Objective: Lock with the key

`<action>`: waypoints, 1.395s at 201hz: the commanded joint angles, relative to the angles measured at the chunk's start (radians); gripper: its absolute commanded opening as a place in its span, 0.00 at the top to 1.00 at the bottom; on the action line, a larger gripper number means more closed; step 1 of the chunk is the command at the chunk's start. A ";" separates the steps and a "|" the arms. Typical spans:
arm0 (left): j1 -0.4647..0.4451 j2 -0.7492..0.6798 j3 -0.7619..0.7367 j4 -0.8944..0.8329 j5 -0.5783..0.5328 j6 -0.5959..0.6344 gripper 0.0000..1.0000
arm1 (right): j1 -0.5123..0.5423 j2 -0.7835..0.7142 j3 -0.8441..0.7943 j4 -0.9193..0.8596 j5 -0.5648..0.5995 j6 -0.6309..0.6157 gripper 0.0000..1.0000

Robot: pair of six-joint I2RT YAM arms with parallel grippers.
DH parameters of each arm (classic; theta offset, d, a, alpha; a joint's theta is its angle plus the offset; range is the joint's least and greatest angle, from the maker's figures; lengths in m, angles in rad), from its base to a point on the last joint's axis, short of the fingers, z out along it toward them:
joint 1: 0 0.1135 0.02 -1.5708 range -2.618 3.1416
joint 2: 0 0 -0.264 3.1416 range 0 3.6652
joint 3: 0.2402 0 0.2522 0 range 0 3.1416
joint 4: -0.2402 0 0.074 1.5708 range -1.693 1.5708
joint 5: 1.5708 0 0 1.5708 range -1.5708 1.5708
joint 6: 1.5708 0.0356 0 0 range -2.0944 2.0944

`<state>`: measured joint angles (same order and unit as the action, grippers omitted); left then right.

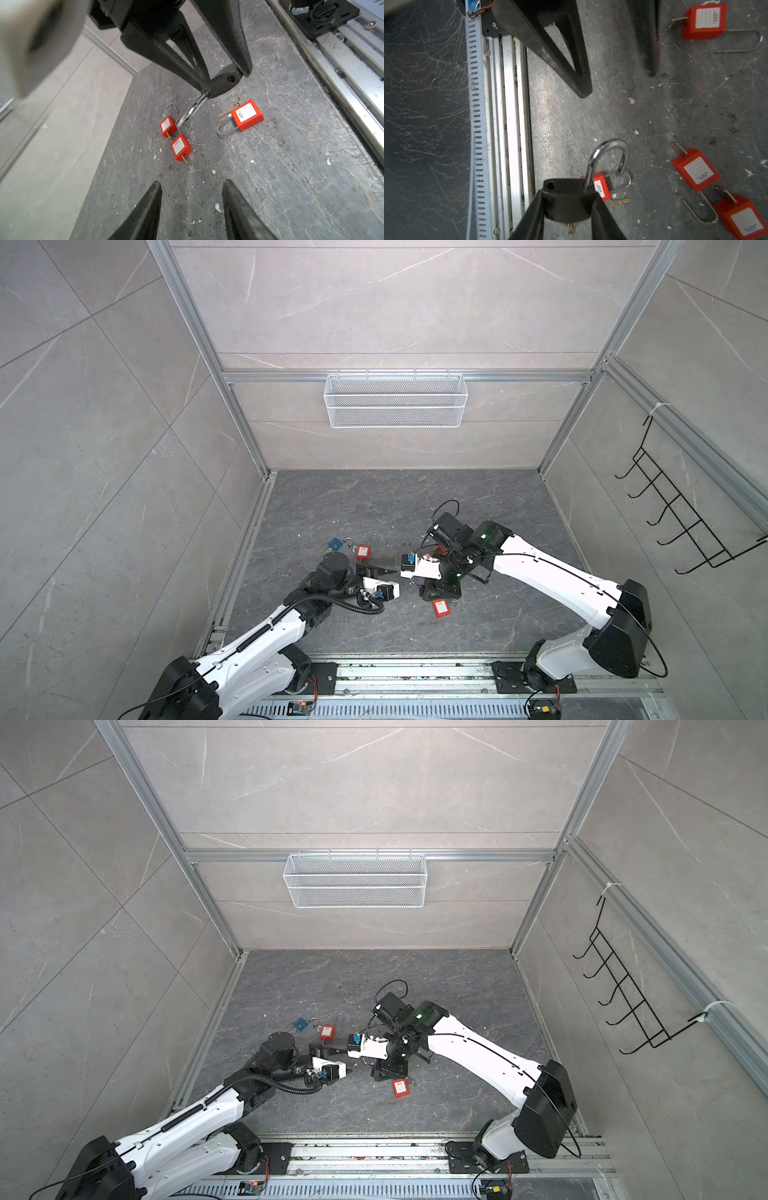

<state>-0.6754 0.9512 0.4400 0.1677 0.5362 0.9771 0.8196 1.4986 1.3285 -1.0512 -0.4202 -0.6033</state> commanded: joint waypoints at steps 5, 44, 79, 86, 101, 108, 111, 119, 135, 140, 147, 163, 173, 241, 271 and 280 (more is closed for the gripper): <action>-0.045 0.016 0.054 0.059 -0.034 0.084 0.50 | -0.004 0.023 0.049 -0.056 -0.055 -0.018 0.71; -0.115 0.026 0.067 0.071 -0.091 0.103 0.51 | -0.004 0.039 0.070 -0.083 -0.077 -0.008 0.71; -0.155 0.028 0.064 0.085 -0.161 0.119 0.52 | -0.004 0.042 0.069 -0.090 -0.083 -0.003 0.71; -0.160 0.026 0.063 0.093 -0.176 0.116 0.53 | -0.004 0.041 0.068 -0.089 -0.084 -0.003 0.71; -0.167 0.017 0.063 0.097 -0.183 0.112 0.54 | -0.003 0.038 0.065 -0.090 -0.088 -0.009 0.71; -0.168 0.013 0.064 0.092 -0.177 0.112 0.55 | -0.004 0.038 0.065 -0.090 -0.089 -0.009 0.71; -0.169 0.012 0.066 0.087 -0.174 0.112 0.56 | -0.004 0.038 0.067 -0.090 -0.089 -0.010 0.71; -0.171 0.009 0.070 0.080 -0.161 0.111 0.57 | -0.004 0.038 0.067 -0.090 -0.091 -0.011 0.72; -0.176 0.008 0.078 0.060 -0.136 0.113 0.63 | -0.004 0.041 0.069 -0.089 -0.102 -0.012 0.72; -0.177 0.010 0.081 0.050 -0.129 0.113 0.65 | -0.004 0.043 0.071 -0.089 -0.105 -0.012 0.72; -0.179 0.012 0.084 0.043 -0.122 0.115 0.68 | -0.004 0.045 0.071 -0.090 -0.110 -0.010 0.72; -0.182 0.020 0.089 0.042 -0.121 0.114 0.73 | -0.004 0.053 0.073 -0.095 -0.118 -0.009 0.72; -0.185 0.024 0.095 0.042 -0.119 0.111 0.76 | -0.004 0.056 0.071 -0.099 -0.118 -0.009 0.72; -0.193 0.039 0.129 -0.036 -0.069 0.112 0.82 | -0.004 0.071 0.089 -0.112 -0.124 -0.024 0.72; -0.193 0.043 0.137 -0.069 -0.055 0.122 0.83 | -0.004 0.073 0.099 -0.124 -0.123 -0.032 0.73; -0.193 0.045 0.140 -0.070 -0.052 0.120 0.85 | -0.004 0.077 0.102 -0.131 -0.124 -0.034 0.73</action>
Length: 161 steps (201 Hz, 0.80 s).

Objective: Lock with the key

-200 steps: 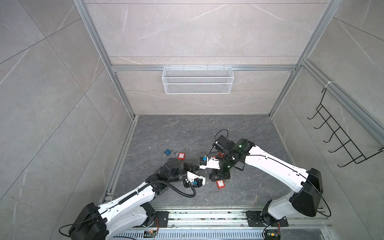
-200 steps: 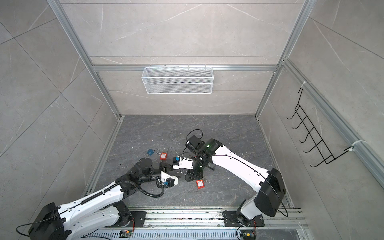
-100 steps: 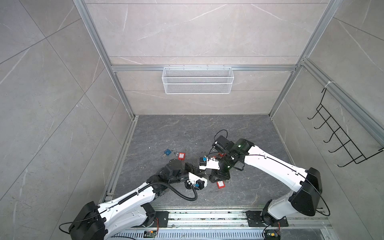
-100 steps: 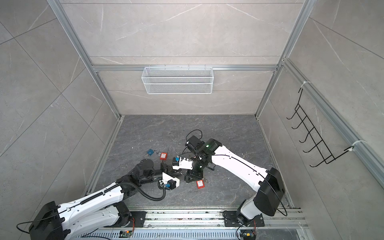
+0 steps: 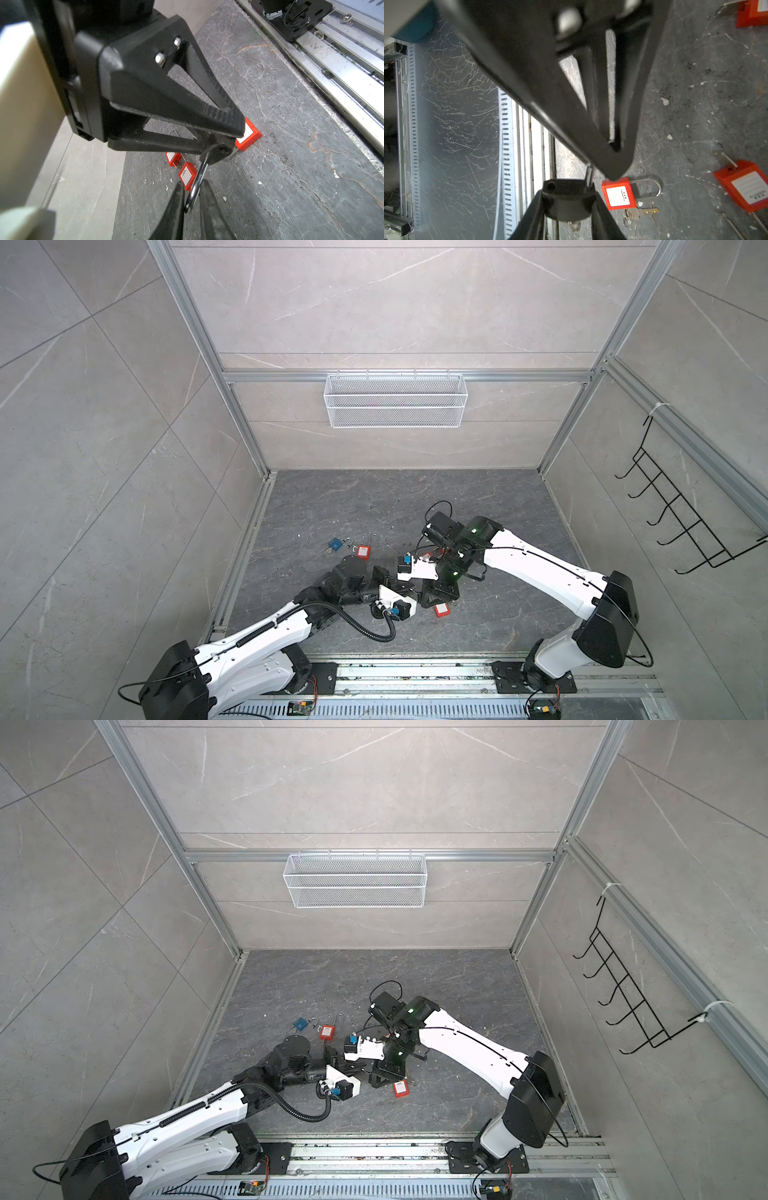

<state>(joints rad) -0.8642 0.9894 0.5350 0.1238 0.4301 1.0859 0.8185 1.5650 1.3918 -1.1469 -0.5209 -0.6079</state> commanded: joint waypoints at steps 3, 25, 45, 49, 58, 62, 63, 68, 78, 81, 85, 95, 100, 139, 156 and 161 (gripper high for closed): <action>-0.004 0.006 0.047 -0.028 0.056 0.011 0.86 | -0.003 0.012 0.038 -0.036 -0.024 -0.030 0.73; -0.006 0.011 0.056 -0.038 0.063 0.005 0.96 | -0.002 0.009 0.041 -0.039 -0.024 -0.034 0.72; -0.006 0.004 0.060 -0.041 0.062 -0.011 1.00 | -0.003 -0.003 0.042 -0.048 -0.024 -0.056 0.70; -0.006 0.000 0.061 -0.044 0.062 -0.014 1.00 | -0.003 -0.006 0.042 -0.047 -0.021 -0.056 0.69; -0.006 -0.006 0.067 -0.055 0.061 -0.024 1.00 | -0.002 -0.015 0.041 -0.038 -0.014 -0.051 0.65; -0.006 -0.009 0.069 -0.056 0.062 -0.030 1.00 | -0.002 -0.019 0.040 -0.033 -0.009 -0.049 0.63; -0.006 -0.010 0.069 -0.057 0.060 -0.033 1.00 | -0.002 -0.021 0.040 -0.030 -0.008 -0.049 0.63; -0.005 -0.013 0.071 -0.057 0.058 -0.044 1.00 | -0.002 -0.029 0.037 -0.020 -0.001 -0.043 0.61; -0.005 -0.022 0.070 -0.053 0.055 -0.074 1.00 | -0.002 -0.046 0.030 0.002 0.007 -0.037 0.57; -0.005 -0.025 0.070 -0.051 0.053 -0.082 1.00 | -0.002 -0.053 0.029 0.007 0.012 -0.038 0.57; -0.006 -0.029 0.069 -0.050 0.051 -0.093 1.00 | -0.003 -0.062 0.026 0.017 0.018 -0.035 0.55; -0.006 -0.042 0.071 -0.058 0.045 -0.118 1.00 | -0.005 -0.086 0.019 0.035 0.031 -0.034 0.53; -0.006 -0.049 0.072 -0.065 0.041 -0.131 1.00 | -0.006 -0.099 0.017 0.048 0.044 -0.029 0.51; -0.005 -0.118 0.081 -0.117 0.017 -0.309 1.00 | -0.030 -0.209 0.002 0.101 0.092 0.009 0.46; -0.006 -0.163 0.068 -0.114 0.004 -0.402 1.00 | -0.033 -0.251 -0.012 0.112 0.114 0.014 0.46; -0.006 -0.172 0.071 -0.122 -0.004 -0.425 1.00 | -0.033 -0.261 -0.017 0.116 0.122 0.014 0.46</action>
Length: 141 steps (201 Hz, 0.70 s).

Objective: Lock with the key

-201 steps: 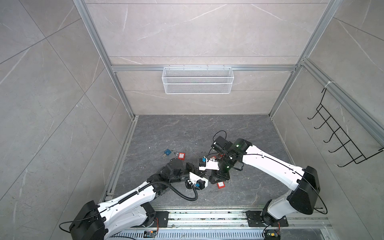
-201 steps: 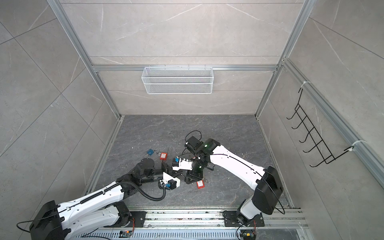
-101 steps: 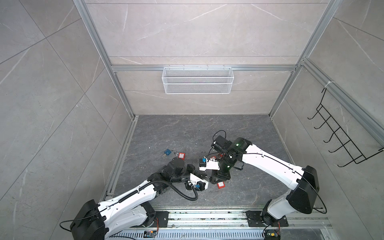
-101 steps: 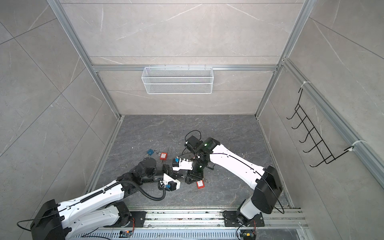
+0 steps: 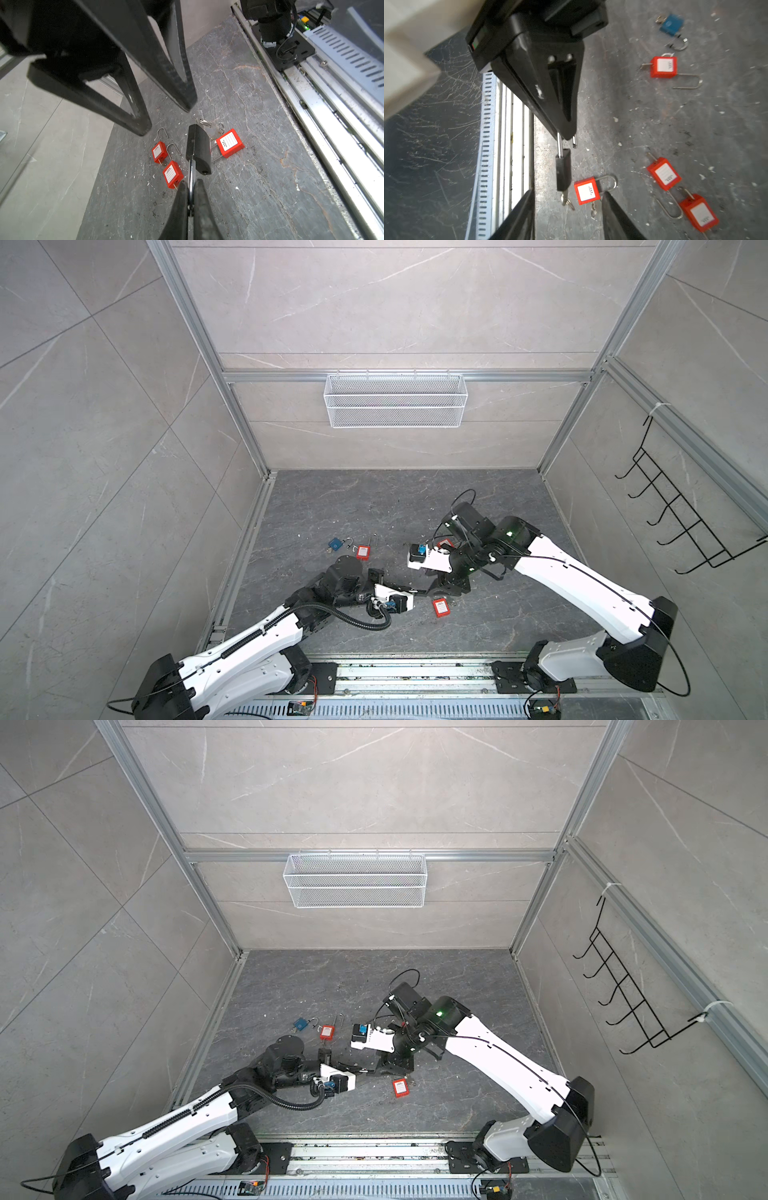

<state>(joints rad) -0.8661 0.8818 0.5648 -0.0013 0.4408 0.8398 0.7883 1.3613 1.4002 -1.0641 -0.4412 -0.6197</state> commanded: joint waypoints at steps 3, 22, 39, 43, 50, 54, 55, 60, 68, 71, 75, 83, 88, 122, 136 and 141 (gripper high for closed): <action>-0.004 -0.069 0.044 -0.006 -0.017 -0.194 1.00 | -0.003 -0.063 -0.031 0.036 0.045 0.026 0.46; -0.002 -0.080 0.060 -0.052 -0.019 -0.283 1.00 | -0.002 -0.091 -0.071 0.066 0.044 0.035 0.48; 0.000 -0.076 0.073 -0.070 -0.006 -0.377 1.00 | 0.001 -0.120 -0.125 0.133 0.041 0.052 0.51; 0.001 -0.074 0.077 -0.074 -0.004 -0.400 1.00 | 0.003 -0.131 -0.142 0.157 0.039 0.056 0.51; 0.001 -0.069 0.081 -0.082 0.002 -0.426 1.00 | 0.005 -0.151 -0.169 0.194 0.034 0.059 0.51; 0.002 -0.069 0.082 -0.086 0.007 -0.436 1.00 | 0.008 -0.164 -0.185 0.216 0.031 0.059 0.51; 0.002 -0.069 0.083 -0.086 0.009 -0.439 1.00 | 0.008 -0.168 -0.189 0.220 0.030 0.059 0.51; 0.003 -0.070 0.081 -0.089 0.017 -0.449 1.00 | 0.011 -0.184 -0.208 0.240 0.023 0.053 0.51; 0.003 -0.073 0.077 -0.086 0.027 -0.465 1.00 | 0.016 -0.206 -0.234 0.270 0.014 0.045 0.51; 0.003 -0.073 0.075 -0.084 0.028 -0.470 1.00 | 0.018 -0.210 -0.240 0.279 0.013 0.045 0.51; 0.003 -0.075 0.074 -0.080 0.028 -0.479 1.00 | 0.022 -0.217 -0.248 0.289 0.011 0.044 0.52; 0.003 -0.077 0.071 -0.076 0.028 -0.495 1.00 | 0.029 -0.220 -0.254 0.294 0.002 0.040 0.52; 0.003 -0.076 0.071 -0.075 0.028 -0.500 1.00 | 0.036 -0.217 -0.252 0.288 0.000 0.033 0.52; 0.002 -0.075 0.075 -0.074 0.038 -0.522 1.00 | 0.098 -0.183 -0.232 0.267 0.039 0.018 0.54; 0.003 -0.075 0.076 -0.075 0.048 -0.527 1.00 | 0.107 -0.184 -0.245 0.295 0.049 0.018 0.54; 0.003 -0.076 0.078 -0.077 0.050 -0.528 1.00 | 0.109 -0.183 -0.250 0.305 0.050 0.020 0.54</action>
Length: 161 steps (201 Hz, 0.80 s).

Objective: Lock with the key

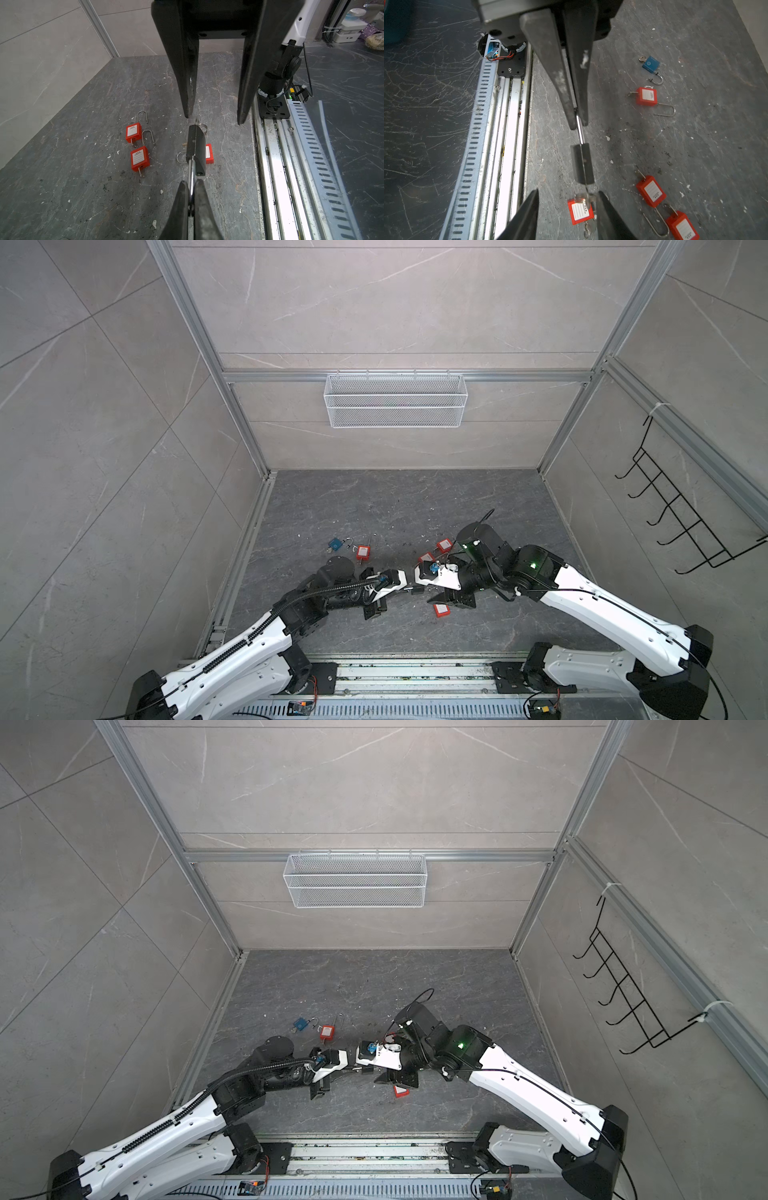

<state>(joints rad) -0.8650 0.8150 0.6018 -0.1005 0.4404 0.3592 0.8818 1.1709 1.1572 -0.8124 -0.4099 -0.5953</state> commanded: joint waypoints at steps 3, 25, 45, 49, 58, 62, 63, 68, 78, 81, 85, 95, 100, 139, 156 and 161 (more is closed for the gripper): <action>0.001 -0.009 0.041 0.021 0.053 -0.046 1.00 | 0.016 0.007 -0.011 0.058 0.018 -0.005 0.54; 0.001 -0.011 0.041 0.021 0.071 -0.042 1.00 | 0.021 0.016 -0.029 0.093 0.018 -0.001 0.58; 0.001 -0.009 0.042 0.020 0.083 -0.042 1.00 | 0.028 0.034 -0.036 0.102 0.024 -0.006 0.60; 0.001 -0.009 0.042 0.020 0.086 -0.042 1.00 | 0.029 0.037 -0.036 0.102 0.028 -0.007 0.60; 0.001 -0.008 0.040 0.023 0.092 -0.044 1.00 | 0.030 0.042 -0.039 0.106 0.036 -0.008 0.61; 0.001 -0.008 0.039 0.025 0.093 -0.045 1.00 | 0.032 0.044 -0.041 0.108 0.040 -0.008 0.61; 0.001 -0.008 0.039 0.025 0.094 -0.045 1.00 | 0.031 0.044 -0.042 0.109 0.041 -0.008 0.61; 0.002 -0.007 0.039 0.025 0.098 -0.045 1.00 | 0.033 0.045 -0.041 0.108 0.042 -0.009 0.61; 0.001 -0.007 0.040 0.027 0.099 -0.045 1.00 | 0.033 0.047 -0.048 0.115 0.042 -0.009 0.62; 0.001 -0.007 0.040 0.027 0.099 -0.045 1.00 | 0.033 0.047 -0.049 0.118 0.044 -0.009 0.62; 0.001 -0.007 0.040 0.027 0.100 -0.045 1.00 | 0.034 0.045 -0.053 0.120 0.045 -0.009 0.62; 0.001 -0.007 0.040 0.027 0.101 -0.043 1.00 | 0.033 0.046 -0.059 0.124 0.041 -0.011 0.64; 0.001 -0.007 0.040 0.027 0.100 -0.044 1.00 | 0.034 0.045 -0.062 0.126 0.040 -0.010 0.65; 0.001 -0.005 0.042 0.022 0.098 -0.040 1.00 | 0.035 0.040 -0.074 0.129 0.024 -0.009 0.75; 0.002 -0.001 0.047 0.020 0.098 -0.042 1.00 | 0.034 0.036 -0.076 0.124 0.016 -0.009 0.79; 0.001 0.000 0.049 0.019 0.097 -0.043 1.00 | 0.034 0.036 -0.075 0.122 0.016 -0.009 0.80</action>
<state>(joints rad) -0.8650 0.8154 0.6022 -0.1051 0.5068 0.3317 0.9108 1.2137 1.1011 -0.6987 -0.3817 -0.6029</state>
